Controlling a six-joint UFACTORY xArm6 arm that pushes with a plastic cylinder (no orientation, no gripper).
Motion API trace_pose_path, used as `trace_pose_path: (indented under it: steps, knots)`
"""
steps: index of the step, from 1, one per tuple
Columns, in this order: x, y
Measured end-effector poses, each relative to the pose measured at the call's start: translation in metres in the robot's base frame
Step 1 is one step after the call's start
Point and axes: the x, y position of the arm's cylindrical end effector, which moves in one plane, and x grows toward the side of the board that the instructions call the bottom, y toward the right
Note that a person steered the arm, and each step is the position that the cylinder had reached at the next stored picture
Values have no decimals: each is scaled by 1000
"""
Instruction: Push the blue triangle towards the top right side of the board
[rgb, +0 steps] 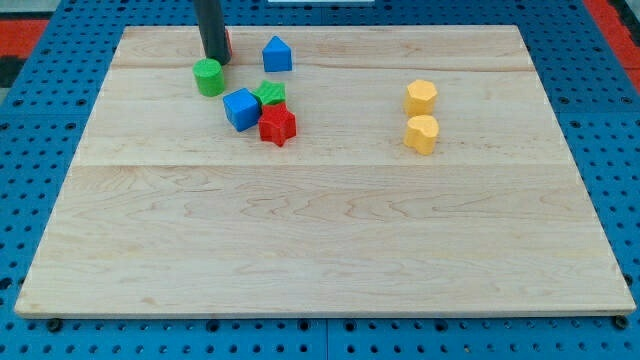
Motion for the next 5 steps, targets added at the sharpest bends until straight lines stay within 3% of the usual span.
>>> trace_pose_path:
  steps: [5]
  knots:
    - [-1,60]
